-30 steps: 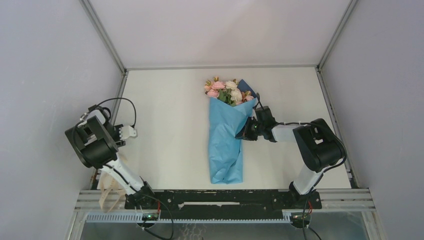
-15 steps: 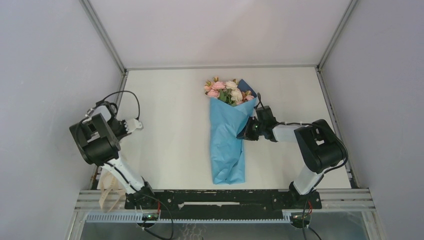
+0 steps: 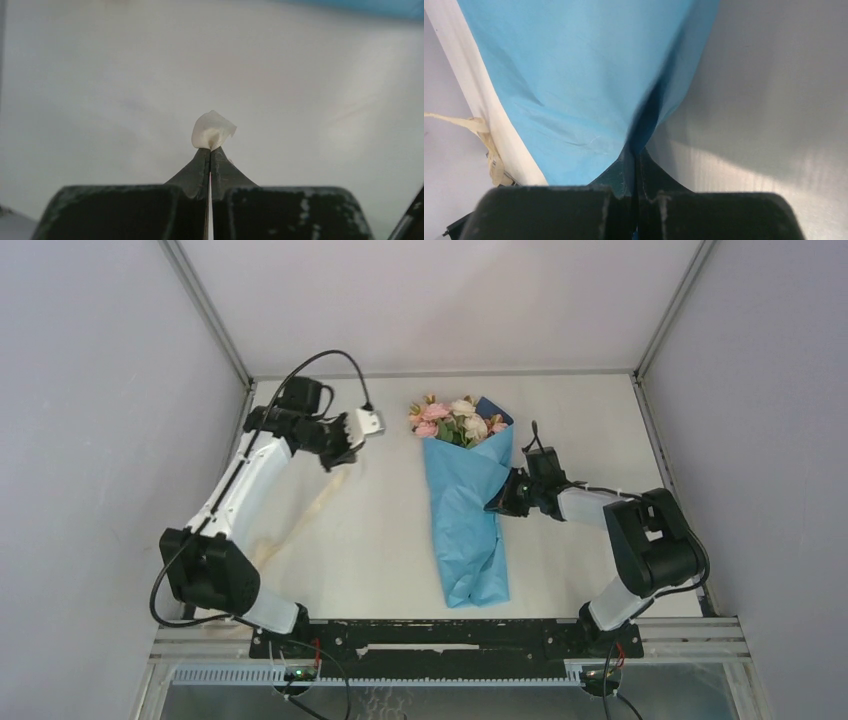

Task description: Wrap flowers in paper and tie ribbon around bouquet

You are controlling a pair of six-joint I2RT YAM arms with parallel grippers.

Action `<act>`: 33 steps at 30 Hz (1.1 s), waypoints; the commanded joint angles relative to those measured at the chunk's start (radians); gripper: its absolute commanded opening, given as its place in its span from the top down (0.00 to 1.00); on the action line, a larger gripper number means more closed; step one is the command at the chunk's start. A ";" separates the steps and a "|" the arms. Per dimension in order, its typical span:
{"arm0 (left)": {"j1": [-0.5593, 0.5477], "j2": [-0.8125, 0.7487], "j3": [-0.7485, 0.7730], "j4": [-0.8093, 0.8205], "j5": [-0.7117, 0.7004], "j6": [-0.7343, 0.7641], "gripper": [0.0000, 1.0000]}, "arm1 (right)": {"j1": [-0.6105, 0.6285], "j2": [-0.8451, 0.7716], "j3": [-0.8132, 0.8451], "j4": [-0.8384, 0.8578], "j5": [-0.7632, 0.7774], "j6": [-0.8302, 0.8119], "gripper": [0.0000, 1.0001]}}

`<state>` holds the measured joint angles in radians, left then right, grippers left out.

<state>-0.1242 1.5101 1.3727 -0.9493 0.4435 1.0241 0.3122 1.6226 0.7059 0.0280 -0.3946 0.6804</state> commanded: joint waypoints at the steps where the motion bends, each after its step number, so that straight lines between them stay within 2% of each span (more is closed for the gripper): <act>1: -0.182 -0.111 0.224 -0.114 0.184 -0.284 1.00 | -0.036 -0.069 -0.002 -0.020 0.001 -0.034 1.00; 6: -0.337 -0.166 0.454 -0.087 0.206 -0.447 1.00 | -0.061 -0.112 -0.002 -0.046 -0.001 -0.049 1.00; 10: -0.367 -0.148 0.559 -0.107 0.193 -0.494 1.00 | -0.078 -0.135 -0.002 -0.067 0.003 -0.064 1.00; 14: -0.377 -0.141 0.452 -0.109 0.163 -0.482 1.00 | -0.090 -0.145 0.010 -0.073 -0.007 -0.072 1.00; 17: -0.441 -0.139 0.342 -0.150 0.178 -0.432 1.00 | -0.092 -0.145 0.047 -0.104 -0.016 -0.080 1.00; 21: -0.655 -0.128 0.196 -0.259 0.198 -0.270 1.00 | -0.096 -0.136 0.099 -0.144 -0.026 -0.075 1.00; 27: -1.011 0.005 0.101 -0.383 0.112 -0.139 1.00 | -0.101 -0.099 0.189 -0.202 -0.019 -0.058 1.00; 30: -1.098 0.043 0.085 -0.379 0.112 -0.067 0.99 | -0.108 -0.081 0.244 -0.212 0.018 -0.051 1.00; 33: -1.115 0.095 0.121 -0.297 0.135 -0.066 0.99 | -0.112 -0.057 0.297 -0.197 0.009 -0.015 1.00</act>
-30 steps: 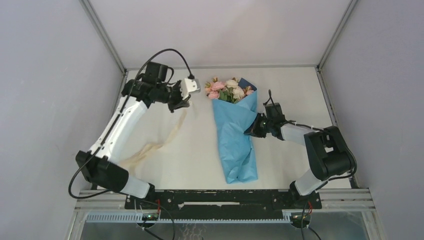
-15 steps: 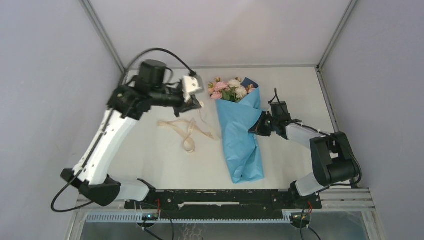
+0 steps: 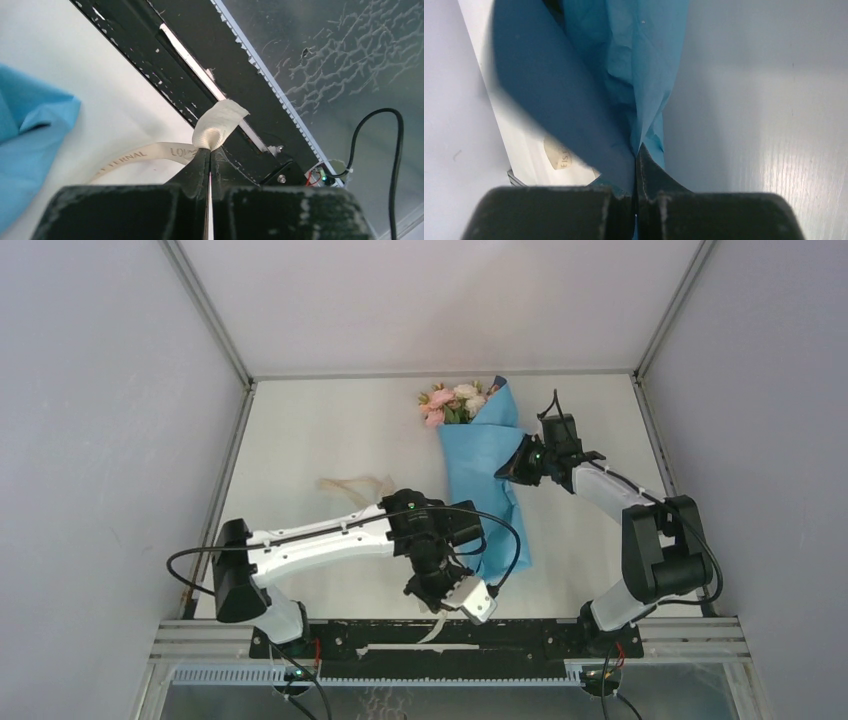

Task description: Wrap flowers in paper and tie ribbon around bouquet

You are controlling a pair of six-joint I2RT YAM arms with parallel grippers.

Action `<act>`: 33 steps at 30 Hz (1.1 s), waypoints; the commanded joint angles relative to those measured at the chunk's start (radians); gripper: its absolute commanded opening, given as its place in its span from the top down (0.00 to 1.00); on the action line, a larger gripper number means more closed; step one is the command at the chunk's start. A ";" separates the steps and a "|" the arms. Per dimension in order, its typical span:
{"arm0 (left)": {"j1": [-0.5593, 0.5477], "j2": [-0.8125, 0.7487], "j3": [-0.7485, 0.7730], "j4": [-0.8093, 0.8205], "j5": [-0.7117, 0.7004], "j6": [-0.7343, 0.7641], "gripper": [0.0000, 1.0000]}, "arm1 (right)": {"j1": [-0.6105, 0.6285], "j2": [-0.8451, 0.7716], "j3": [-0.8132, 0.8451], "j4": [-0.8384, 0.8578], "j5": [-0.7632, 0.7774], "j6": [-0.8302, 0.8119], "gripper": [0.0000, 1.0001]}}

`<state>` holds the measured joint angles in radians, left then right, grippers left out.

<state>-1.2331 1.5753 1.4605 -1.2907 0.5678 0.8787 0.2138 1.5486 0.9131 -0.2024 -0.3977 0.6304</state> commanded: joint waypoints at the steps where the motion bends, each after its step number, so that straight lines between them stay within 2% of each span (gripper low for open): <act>1: -0.006 0.051 0.050 0.095 0.014 0.060 0.99 | -0.014 0.026 0.102 0.040 0.009 0.046 1.00; 5: -0.013 0.133 0.102 0.345 0.002 -0.015 0.99 | -0.022 0.067 0.136 0.064 -0.037 0.088 1.00; 8: -0.049 0.269 0.216 0.433 -0.092 -0.122 1.00 | -0.024 0.086 0.160 0.063 -0.062 0.105 1.00; 15: -0.124 0.353 0.296 0.456 -0.218 0.002 0.97 | -0.028 0.082 0.189 0.048 -0.109 0.098 1.00; 19: -0.123 0.349 0.315 0.535 -0.385 0.021 0.97 | -0.017 0.079 0.195 0.047 -0.133 0.103 1.00; 20: -0.120 0.352 0.320 0.555 -0.412 0.016 0.93 | -0.015 0.080 0.196 0.045 -0.133 0.102 1.00; 21: -0.117 0.354 0.327 0.565 -0.427 0.002 0.82 | -0.013 0.083 0.196 0.043 -0.136 0.103 1.00; 23: -0.111 0.359 0.349 0.552 -0.425 -0.043 0.50 | -0.012 0.086 0.197 0.031 -0.144 0.104 1.00; 24: -0.108 0.358 0.370 0.522 -0.406 -0.070 0.40 | -0.012 0.085 0.196 0.026 -0.144 0.102 1.00; 27: -0.093 0.335 0.441 0.400 -0.292 -0.176 0.21 | -0.004 0.080 0.196 0.010 -0.135 0.094 1.00; 29: -0.071 0.307 0.496 0.322 -0.219 -0.221 0.01 | 0.000 0.081 0.196 0.010 -0.130 0.095 1.00; 31: -0.046 0.270 0.541 0.253 -0.191 -0.253 0.00 | 0.006 0.085 0.197 0.014 -0.121 0.098 1.00; 33: -0.024 0.232 0.556 0.225 -0.246 -0.277 0.00 | 0.014 0.092 0.197 0.017 -0.117 0.099 1.00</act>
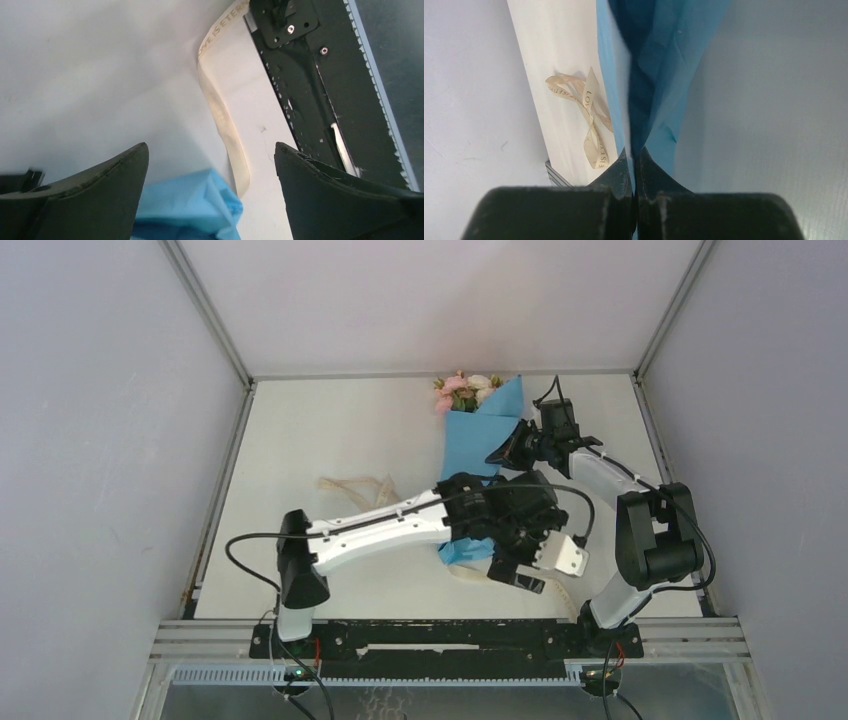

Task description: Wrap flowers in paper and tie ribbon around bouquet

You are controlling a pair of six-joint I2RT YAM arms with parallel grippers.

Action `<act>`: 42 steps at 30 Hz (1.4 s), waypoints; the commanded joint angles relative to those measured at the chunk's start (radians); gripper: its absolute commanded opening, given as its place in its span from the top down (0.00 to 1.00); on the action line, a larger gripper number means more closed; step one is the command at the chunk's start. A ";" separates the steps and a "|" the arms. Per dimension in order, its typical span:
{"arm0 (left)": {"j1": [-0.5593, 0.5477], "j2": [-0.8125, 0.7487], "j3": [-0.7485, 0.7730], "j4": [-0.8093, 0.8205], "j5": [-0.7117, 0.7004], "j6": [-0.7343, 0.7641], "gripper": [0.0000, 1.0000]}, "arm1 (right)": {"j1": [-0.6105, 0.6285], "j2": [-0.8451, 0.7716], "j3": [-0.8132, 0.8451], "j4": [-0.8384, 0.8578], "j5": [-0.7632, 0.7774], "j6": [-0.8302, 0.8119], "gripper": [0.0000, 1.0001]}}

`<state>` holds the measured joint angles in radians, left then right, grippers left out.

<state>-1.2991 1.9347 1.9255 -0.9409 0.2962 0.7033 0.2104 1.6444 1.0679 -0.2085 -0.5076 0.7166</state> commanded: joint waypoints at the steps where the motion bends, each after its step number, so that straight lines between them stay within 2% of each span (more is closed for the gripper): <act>1: 0.055 -0.144 0.088 -0.132 -0.040 -0.111 0.00 | 0.020 0.001 0.041 0.022 -0.006 0.013 1.00; 7: 0.192 -0.282 0.076 -0.190 -0.367 -0.164 0.00 | 0.023 -0.005 0.026 0.012 -0.002 0.003 1.00; 10: 0.343 -0.380 0.083 -0.122 -0.462 -0.317 0.00 | 0.026 -0.024 0.014 -0.004 0.012 -0.012 1.00; 11: 0.410 -0.408 0.074 -0.104 -0.444 -0.366 0.00 | 0.026 -0.028 0.007 -0.004 0.013 -0.013 1.00; 13: 0.573 -0.471 -0.008 -0.047 -0.300 -0.465 0.00 | 0.026 -0.035 -0.002 -0.004 0.015 -0.012 1.00; 14: 0.667 -0.517 -0.112 -0.003 -0.154 -0.521 0.00 | 0.027 -0.038 -0.007 -0.003 0.014 -0.007 1.00; 15: 0.745 -0.545 -0.198 0.042 -0.081 -0.550 0.00 | 0.028 -0.042 -0.015 0.002 0.012 -0.002 1.00; 16: 0.800 -0.564 -0.289 0.084 -0.030 -0.569 0.01 | 0.030 -0.047 -0.019 0.005 0.011 0.004 1.00; 17: 0.834 -0.581 -0.378 0.120 -0.048 -0.568 0.04 | 0.035 -0.052 -0.026 0.011 0.010 0.013 1.00; 21: 0.840 -0.590 -0.730 0.298 -0.193 -0.548 0.31 | 0.059 -0.073 -0.047 0.018 0.009 0.041 1.00; 24: 0.839 -0.564 -0.845 0.372 -0.215 -0.503 0.32 | 0.077 -0.092 -0.056 0.012 0.020 0.050 1.00; 28: 0.839 -0.476 -0.893 0.406 -0.203 -0.455 0.27 | 0.094 -0.105 -0.069 0.015 0.035 0.059 1.00; 30: 0.839 -0.420 -0.899 0.432 -0.217 -0.453 0.31 | 0.095 -0.106 -0.080 0.023 0.038 0.066 1.00; 34: 0.840 -0.325 -0.888 0.462 -0.174 -0.444 0.46 | 0.096 -0.105 -0.094 0.026 0.043 0.069 1.00; 40: 0.840 -0.226 -0.850 0.429 -0.197 -0.417 0.53 | 0.094 -0.121 -0.100 0.006 0.065 0.053 1.00; 42: 0.843 -0.210 -0.845 0.437 -0.216 -0.419 0.58 | 0.095 -0.121 -0.100 0.002 0.067 0.051 1.00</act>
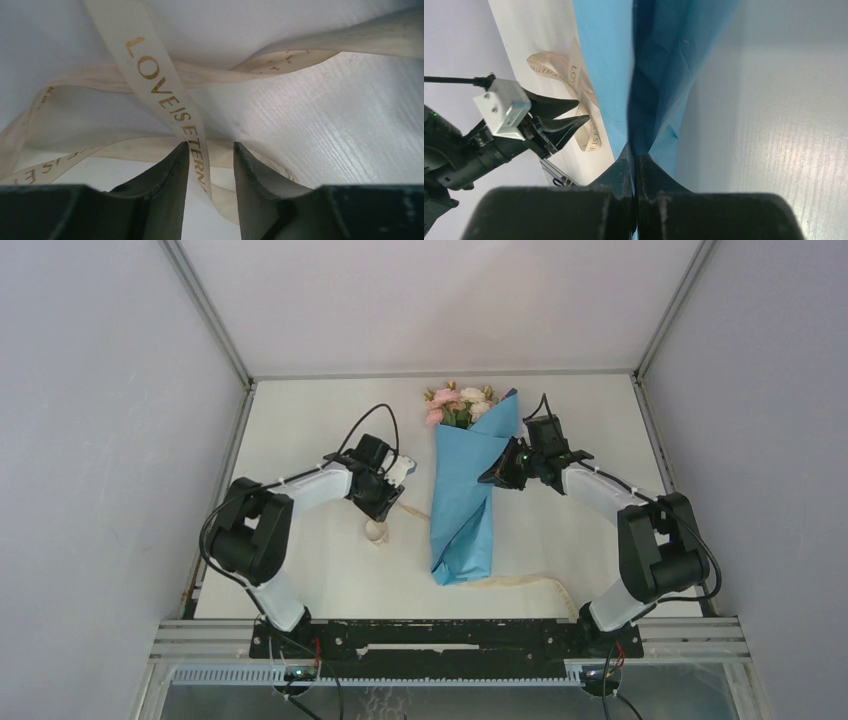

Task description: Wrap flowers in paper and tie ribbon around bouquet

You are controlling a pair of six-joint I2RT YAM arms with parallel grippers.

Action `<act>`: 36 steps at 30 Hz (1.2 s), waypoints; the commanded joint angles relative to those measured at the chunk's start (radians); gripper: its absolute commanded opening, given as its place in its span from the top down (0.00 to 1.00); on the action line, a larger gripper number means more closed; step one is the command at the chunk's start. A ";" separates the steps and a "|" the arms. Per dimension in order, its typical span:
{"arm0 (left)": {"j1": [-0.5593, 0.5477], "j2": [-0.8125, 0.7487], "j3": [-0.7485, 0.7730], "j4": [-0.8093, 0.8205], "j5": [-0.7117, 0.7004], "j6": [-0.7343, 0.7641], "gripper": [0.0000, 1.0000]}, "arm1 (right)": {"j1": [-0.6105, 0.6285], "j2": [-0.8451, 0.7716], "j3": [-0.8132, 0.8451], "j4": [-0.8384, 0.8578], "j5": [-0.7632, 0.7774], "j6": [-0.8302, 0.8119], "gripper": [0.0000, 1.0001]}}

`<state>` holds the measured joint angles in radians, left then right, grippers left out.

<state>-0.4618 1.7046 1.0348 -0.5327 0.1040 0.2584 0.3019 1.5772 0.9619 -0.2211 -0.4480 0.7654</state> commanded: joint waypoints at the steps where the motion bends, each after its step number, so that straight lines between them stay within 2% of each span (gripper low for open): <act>1: 0.006 0.028 0.048 0.034 -0.034 0.026 0.61 | 0.005 -0.054 0.006 0.012 0.009 0.001 1.00; 3: 0.006 0.042 0.047 0.047 -0.064 0.029 0.72 | 0.007 -0.057 0.005 0.009 0.016 -0.001 1.00; 5: 0.010 0.047 0.052 0.033 -0.072 0.031 0.95 | 0.009 -0.068 0.004 0.004 0.024 -0.006 1.00; 6: 0.014 0.037 0.051 0.023 -0.048 0.027 0.99 | 0.011 -0.074 0.004 0.003 0.026 -0.007 1.00; 16: 0.047 -0.196 0.068 -0.024 0.107 0.009 1.00 | 0.059 -0.118 0.004 -0.014 0.022 0.025 1.00; 19: 0.052 -0.283 0.123 -0.084 0.145 0.025 1.00 | 0.086 -0.124 0.003 -0.002 0.011 0.057 1.00; 24: 0.073 -0.315 0.219 -0.215 0.222 0.025 0.99 | 0.142 -0.093 -0.019 0.062 0.009 0.109 1.00; 33: 0.098 -0.344 0.022 -0.187 0.143 0.038 0.99 | 0.197 -0.044 -0.133 0.146 0.043 0.141 1.00; 36: 0.222 -0.376 -0.027 -0.188 0.188 0.026 0.97 | 0.198 -0.029 -0.166 0.159 0.061 0.131 1.00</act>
<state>-0.3634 1.3880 1.0641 -0.7059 0.2649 0.2810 0.4885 1.5341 0.8139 -0.1162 -0.4030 0.8864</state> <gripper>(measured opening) 0.013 0.007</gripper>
